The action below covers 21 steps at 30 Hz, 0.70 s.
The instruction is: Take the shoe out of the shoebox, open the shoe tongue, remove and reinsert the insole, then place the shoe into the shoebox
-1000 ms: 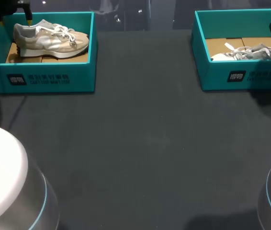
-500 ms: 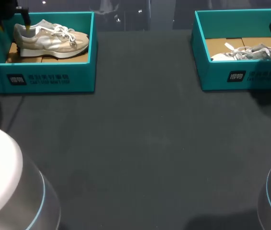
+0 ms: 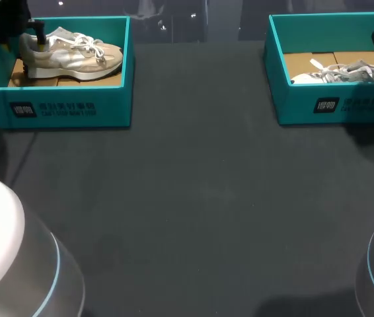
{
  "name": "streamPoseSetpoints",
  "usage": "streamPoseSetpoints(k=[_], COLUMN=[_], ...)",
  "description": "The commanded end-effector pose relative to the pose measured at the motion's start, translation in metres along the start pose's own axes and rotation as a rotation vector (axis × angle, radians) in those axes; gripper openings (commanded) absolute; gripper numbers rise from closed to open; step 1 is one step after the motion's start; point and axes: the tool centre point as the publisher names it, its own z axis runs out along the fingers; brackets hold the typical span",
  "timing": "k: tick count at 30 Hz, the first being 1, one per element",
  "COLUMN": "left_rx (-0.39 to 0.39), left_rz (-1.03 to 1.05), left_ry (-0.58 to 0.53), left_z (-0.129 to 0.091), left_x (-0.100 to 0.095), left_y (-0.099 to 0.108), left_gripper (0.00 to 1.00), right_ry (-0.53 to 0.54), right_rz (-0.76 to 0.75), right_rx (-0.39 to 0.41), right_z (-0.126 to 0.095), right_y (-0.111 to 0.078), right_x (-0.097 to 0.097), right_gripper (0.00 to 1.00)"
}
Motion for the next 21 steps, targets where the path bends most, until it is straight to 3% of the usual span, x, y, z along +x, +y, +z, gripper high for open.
streamPoseSetpoints(k=[1,21], left_rx=[0.013,0.041], left_rz=[-0.001,-0.033], left_ry=[0.008,0.034], left_z=[0.008,0.027], left_x=[0.001,0.004], left_y=[0.009,0.016], left_gripper=[0.92,0.75], right_ry=[0.0,0.0], right_rz=[0.0,0.0], right_rx=[-0.001,-0.001], right_z=[0.0,0.0], right_y=[-0.001,-0.001], right_x=[0.0,0.0], right_gripper=[1.0,1.0])
